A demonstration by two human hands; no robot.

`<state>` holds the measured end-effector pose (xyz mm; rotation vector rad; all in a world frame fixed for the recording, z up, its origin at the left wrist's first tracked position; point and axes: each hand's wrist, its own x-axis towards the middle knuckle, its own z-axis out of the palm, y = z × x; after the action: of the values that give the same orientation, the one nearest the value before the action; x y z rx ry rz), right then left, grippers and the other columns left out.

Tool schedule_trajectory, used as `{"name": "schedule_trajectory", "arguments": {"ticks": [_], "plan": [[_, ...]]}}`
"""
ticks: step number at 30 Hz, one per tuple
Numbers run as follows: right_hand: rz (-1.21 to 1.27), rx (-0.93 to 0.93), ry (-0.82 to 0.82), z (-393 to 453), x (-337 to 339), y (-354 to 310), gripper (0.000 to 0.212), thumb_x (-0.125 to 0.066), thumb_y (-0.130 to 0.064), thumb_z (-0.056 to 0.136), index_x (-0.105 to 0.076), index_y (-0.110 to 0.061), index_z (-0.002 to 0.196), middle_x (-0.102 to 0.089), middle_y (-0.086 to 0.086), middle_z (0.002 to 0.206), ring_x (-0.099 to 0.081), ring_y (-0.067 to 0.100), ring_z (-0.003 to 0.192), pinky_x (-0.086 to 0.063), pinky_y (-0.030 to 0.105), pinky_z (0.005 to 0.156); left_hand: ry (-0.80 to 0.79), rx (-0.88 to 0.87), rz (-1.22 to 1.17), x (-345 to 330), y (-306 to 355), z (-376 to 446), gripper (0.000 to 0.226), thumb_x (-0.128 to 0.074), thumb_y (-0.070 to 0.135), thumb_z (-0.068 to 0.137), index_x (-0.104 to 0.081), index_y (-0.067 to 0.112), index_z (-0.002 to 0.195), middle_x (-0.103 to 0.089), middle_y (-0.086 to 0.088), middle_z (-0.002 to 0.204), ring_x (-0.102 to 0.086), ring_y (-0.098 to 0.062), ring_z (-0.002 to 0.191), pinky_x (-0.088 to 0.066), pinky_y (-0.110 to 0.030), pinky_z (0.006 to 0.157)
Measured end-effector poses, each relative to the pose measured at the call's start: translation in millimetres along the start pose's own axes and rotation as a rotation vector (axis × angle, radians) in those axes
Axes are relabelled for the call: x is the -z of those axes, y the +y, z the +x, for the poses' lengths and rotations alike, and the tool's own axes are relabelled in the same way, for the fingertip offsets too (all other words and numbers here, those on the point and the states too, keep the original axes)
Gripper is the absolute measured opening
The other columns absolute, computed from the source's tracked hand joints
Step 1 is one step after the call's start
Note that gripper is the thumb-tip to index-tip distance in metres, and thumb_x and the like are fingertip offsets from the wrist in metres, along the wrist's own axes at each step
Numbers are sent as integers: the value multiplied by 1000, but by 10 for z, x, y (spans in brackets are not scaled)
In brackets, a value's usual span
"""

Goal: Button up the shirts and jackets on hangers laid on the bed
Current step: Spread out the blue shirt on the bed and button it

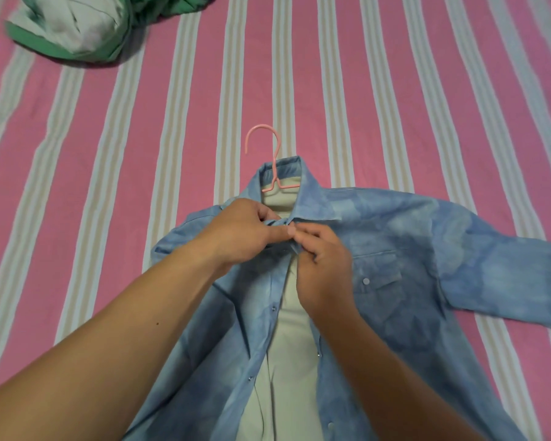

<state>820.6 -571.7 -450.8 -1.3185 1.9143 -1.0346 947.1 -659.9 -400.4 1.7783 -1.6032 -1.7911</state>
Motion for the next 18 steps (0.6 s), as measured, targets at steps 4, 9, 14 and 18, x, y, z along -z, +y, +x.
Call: {"name": "schedule_trajectory", "arguments": {"ticks": [4, 9, 14, 18], "plan": [[203, -132, -148, 23, 109, 20, 56, -53, 22, 87, -70, -22, 118, -61, -13, 114, -60, -9, 102, -43, 7, 93, 86, -87, 223, -44, -13, -6, 18, -85, 33, 80, -75, 19, 85, -73, -3, 76, -65, -15, 70, -53, -39, 74], [251, -161, -209, 65, 160, 29, 63, -54, 23, 85, -64, -26, 122, -57, -19, 113, -56, -15, 105, -44, 11, 98, 252, -288, 377, -177, -144, -3, 18, -74, 35, 82, -66, 22, 72, -64, 6, 64, -60, -17, 70, -49, -45, 83], [281, -181, -224, 35, 129, 67, 66, -52, 24, 86, -62, -32, 119, -59, -17, 116, -64, 12, 110, -50, 24, 101, 340, -285, 297, -286, -272, 7, 14, -74, 34, 79, -63, 30, 71, -64, 10, 75, -62, -25, 84, -50, -54, 85], [361, -232, -256, 83, 164, 137, 63, -49, 22, 89, -67, -34, 111, -62, -12, 113, -64, 18, 106, -55, 27, 91, 249, -249, 252, -216, -269, 59, 16, -74, 31, 88, -67, 35, 74, -65, 11, 80, -62, -17, 86, -49, -53, 92]]}}
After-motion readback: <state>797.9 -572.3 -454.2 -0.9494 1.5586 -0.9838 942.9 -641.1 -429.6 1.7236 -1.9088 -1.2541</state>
